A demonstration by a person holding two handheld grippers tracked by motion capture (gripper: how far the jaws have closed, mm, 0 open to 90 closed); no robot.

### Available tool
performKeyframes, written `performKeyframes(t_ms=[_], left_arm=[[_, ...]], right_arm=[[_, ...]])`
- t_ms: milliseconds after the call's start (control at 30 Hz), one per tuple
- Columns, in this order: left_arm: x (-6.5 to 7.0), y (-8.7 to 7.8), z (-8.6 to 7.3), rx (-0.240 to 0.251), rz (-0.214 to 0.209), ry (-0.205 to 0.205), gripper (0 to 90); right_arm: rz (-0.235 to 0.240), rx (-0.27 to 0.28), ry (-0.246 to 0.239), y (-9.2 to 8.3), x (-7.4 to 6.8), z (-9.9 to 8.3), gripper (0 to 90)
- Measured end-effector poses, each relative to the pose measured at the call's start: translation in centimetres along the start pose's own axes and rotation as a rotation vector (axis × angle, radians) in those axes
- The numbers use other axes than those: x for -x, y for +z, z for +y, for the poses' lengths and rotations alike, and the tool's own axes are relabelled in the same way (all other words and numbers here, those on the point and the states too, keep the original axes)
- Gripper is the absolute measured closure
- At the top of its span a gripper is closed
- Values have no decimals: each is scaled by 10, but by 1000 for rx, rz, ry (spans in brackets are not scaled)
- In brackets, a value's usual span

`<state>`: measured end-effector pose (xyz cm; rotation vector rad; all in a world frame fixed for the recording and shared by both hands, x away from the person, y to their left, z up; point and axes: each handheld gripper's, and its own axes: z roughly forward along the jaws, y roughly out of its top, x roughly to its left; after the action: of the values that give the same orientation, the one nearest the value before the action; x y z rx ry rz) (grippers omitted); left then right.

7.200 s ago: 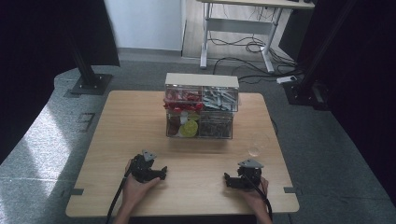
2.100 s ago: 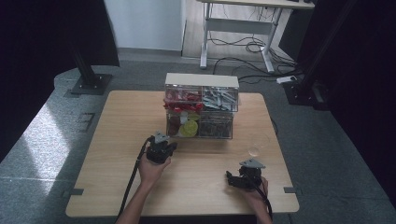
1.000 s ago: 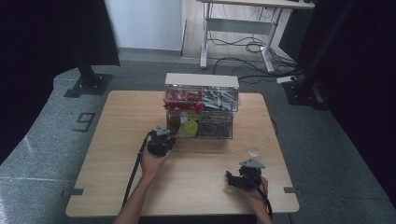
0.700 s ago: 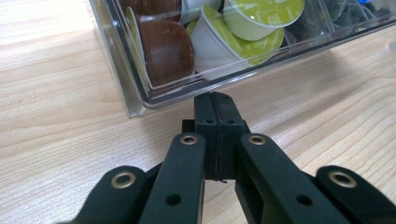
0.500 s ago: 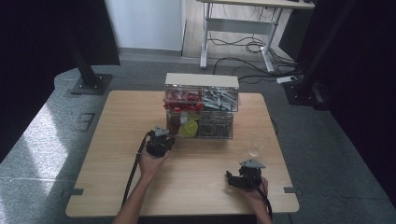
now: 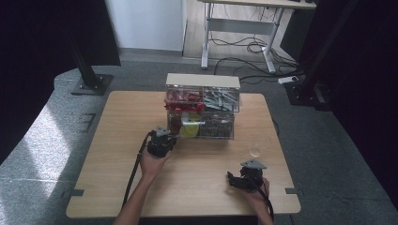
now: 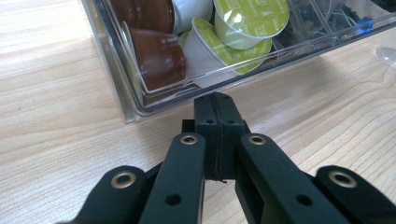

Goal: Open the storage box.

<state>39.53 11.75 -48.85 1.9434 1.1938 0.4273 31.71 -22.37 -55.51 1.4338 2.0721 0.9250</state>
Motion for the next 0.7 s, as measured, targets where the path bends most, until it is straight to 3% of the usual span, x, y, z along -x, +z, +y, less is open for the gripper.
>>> performKeyframes(t_ms=[700], left_arm=[[1,-8,6,16,-2,3,900]], right_arm=[[-2,0,2,0,0,0,136]])
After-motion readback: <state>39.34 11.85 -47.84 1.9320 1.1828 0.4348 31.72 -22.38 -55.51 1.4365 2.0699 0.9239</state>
